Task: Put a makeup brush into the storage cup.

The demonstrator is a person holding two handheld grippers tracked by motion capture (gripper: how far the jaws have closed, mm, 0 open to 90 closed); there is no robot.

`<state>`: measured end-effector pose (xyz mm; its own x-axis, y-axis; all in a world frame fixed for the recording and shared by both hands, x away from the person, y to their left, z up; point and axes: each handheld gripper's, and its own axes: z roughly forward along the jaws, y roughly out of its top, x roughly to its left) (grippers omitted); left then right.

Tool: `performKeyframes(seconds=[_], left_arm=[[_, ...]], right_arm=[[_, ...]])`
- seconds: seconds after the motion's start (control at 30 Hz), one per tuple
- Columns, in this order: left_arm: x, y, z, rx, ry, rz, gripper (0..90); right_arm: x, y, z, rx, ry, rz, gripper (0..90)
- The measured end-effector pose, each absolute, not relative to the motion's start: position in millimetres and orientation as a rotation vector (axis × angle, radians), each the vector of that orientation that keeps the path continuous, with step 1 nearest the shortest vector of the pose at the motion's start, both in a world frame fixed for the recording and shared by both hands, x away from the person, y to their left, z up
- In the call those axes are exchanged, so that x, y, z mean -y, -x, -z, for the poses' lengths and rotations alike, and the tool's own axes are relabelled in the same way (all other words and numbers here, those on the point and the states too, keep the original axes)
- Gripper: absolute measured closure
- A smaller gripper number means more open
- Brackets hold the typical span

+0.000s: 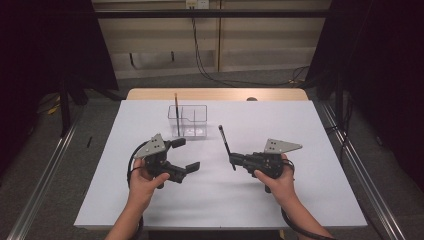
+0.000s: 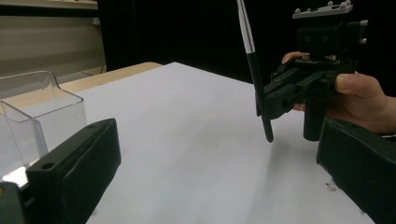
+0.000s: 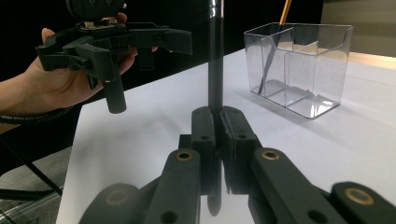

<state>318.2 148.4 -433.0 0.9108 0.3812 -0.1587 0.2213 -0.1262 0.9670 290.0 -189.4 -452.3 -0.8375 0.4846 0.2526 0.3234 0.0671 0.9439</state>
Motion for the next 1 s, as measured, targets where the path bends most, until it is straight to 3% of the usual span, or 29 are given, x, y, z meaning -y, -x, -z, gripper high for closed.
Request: performKeyframes(seconds=[1.0], left_arm=[[-111,-325,431,-0.511,-1.684,-0.078,0.0]], right_arm=[[183,-289,455,-2.217,-0.82,-1.874,85.1]])
